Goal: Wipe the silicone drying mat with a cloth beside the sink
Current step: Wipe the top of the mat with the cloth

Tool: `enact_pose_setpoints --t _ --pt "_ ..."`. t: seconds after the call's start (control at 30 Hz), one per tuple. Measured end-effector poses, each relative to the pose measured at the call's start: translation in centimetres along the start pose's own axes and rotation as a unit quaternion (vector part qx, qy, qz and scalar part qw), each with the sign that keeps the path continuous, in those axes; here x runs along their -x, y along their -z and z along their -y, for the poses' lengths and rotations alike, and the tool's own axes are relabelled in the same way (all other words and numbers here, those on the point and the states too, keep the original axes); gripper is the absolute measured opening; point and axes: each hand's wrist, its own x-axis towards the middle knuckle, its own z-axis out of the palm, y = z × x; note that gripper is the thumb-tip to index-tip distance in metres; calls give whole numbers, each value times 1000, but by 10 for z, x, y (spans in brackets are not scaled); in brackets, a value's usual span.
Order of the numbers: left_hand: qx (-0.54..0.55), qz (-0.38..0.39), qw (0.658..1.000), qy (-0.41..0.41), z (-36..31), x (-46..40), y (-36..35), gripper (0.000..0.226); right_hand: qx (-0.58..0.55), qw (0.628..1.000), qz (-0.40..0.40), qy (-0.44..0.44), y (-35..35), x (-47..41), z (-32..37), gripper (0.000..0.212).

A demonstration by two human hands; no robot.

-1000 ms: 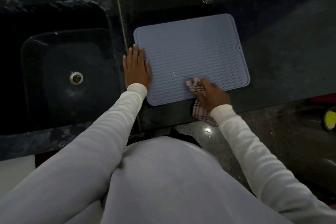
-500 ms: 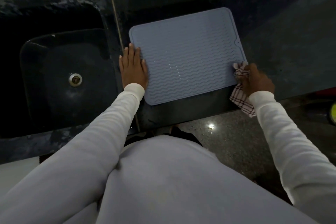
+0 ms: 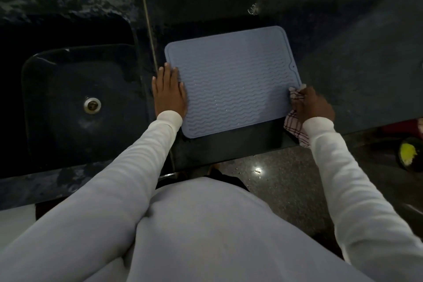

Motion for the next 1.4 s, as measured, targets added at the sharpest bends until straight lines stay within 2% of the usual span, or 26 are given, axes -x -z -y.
enact_pose_setpoints --t 0.07,0.17,0.27,0.37,0.47,0.53,0.6,0.73,0.83,1.03,1.4 --pt "-3 2 1000 1 0 -1 -1 53 -33 998 3 49 -3 18 30 54" --pt "2 7 1000 1 0 1 -1 53 -64 982 44 170 -20 57 87 72" --pt "6 7 1000 5 0 0 0 53 -77 951 41 295 -48 91 152 66" --pt "19 5 1000 -2 3 -2 0 51 -28 947 67 313 -81 113 196 60" --pt "21 -2 1000 -6 3 -2 0 51 -21 943 4 331 -107 106 193 49" --pt "13 -1 1000 -7 2 -1 0 51 -17 941 -33 337 -111 99 178 53" --pt "10 0 1000 -5 2 -1 0 52 -17 945 -40 323 -107 93 166 59" --pt "3 6 1000 -5 3 -1 -1 53 -32 957 -25 286 -96 74 137 40" --pt "-6 5 1000 -7 2 -1 0 53 -19 969 9 247 -83 58 112 50" --pt "-12 5 1000 -6 0 1 1 53 4 983 35 179 -58 22 56 48" --pt "-13 15 1000 1 -4 3 6 52 13 999 -4 43 -27 -36 -25 46"
